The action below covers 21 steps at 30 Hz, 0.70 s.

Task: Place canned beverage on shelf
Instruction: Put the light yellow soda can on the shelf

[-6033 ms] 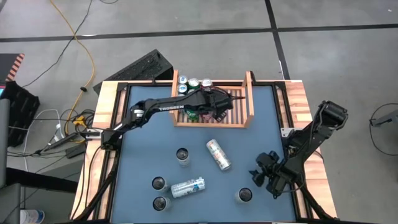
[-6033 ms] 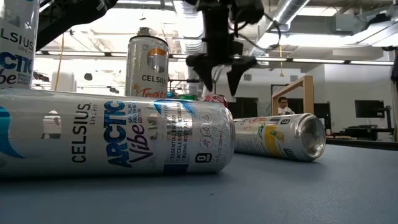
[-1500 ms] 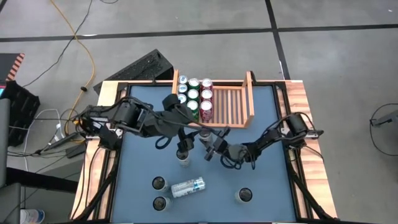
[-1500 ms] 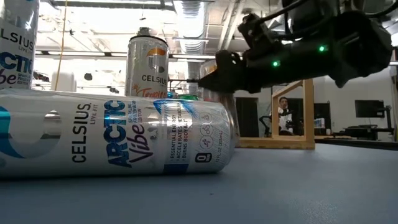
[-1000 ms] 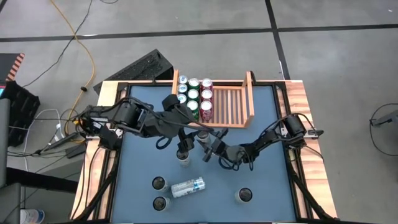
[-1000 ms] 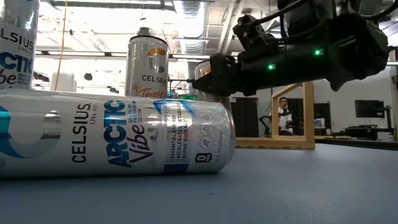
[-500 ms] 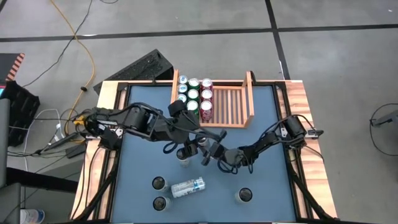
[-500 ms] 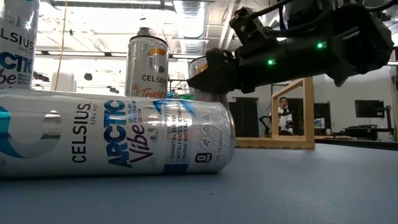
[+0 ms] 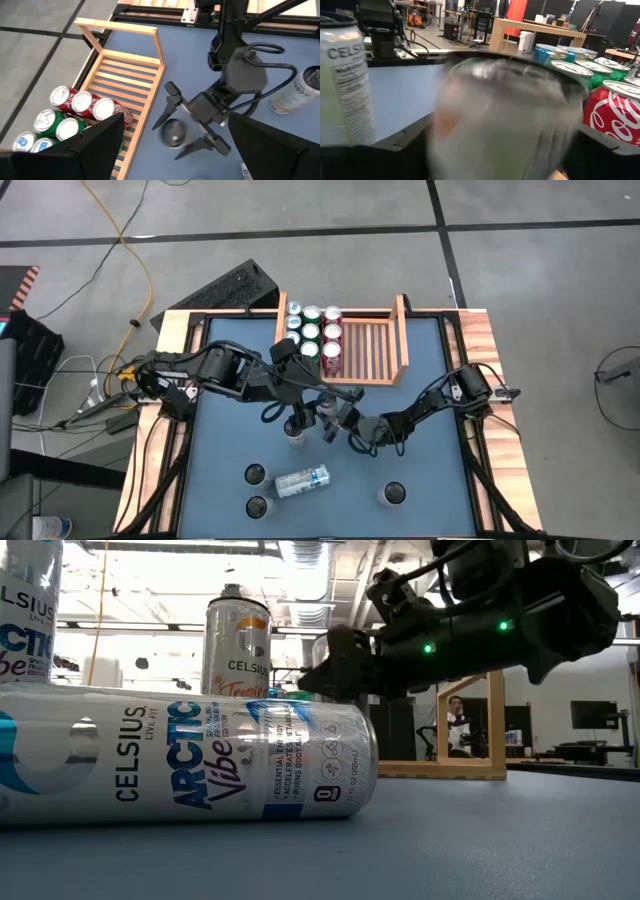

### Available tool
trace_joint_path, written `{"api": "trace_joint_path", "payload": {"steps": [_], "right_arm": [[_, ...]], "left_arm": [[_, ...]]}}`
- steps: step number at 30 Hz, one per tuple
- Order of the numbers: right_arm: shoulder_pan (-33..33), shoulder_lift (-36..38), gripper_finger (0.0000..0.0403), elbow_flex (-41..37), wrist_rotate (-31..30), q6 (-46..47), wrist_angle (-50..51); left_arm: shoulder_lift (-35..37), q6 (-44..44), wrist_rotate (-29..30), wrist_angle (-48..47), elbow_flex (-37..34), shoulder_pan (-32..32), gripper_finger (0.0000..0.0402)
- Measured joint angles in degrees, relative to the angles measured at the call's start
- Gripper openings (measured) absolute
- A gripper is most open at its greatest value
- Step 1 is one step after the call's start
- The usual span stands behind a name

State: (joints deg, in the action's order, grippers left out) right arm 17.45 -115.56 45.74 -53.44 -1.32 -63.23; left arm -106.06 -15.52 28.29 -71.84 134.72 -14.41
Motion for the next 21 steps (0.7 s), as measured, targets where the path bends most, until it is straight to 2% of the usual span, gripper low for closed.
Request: {"api": "trace_joint_path", "payload": {"steps": [7,13,15,18,21], "right_arm": [[3.0,2.8,0.0392,0.0,-1.0,-2.2,0.5],[8.1,11.2,0.039,0.0,-5.3,-3.3,10.5],[10.4,14.7,0.0389,0.0,-7.1,-3.2,14.5],[14.8,20.8,0.0389,0.0,-12.1,-3.2,20.0],[20.1,27.5,0.0389,0.0,-22.5,-4.1,25.8]], "left_arm": [[0.0,2.9,-1.6,-3.3,0.0,0.2,0.0343],[0.0,8.7,-3.2,-3.3,0.0,1.3,0.0343],[0.0,11.5,-5.3,-2.5,0.0,1.6,0.0343],[0.0,16.1,-11.7,1.5,0.0,2.8,0.0343],[0.0,19.8,-16.7,2.2,0.0,4.8,0.0343]]}}
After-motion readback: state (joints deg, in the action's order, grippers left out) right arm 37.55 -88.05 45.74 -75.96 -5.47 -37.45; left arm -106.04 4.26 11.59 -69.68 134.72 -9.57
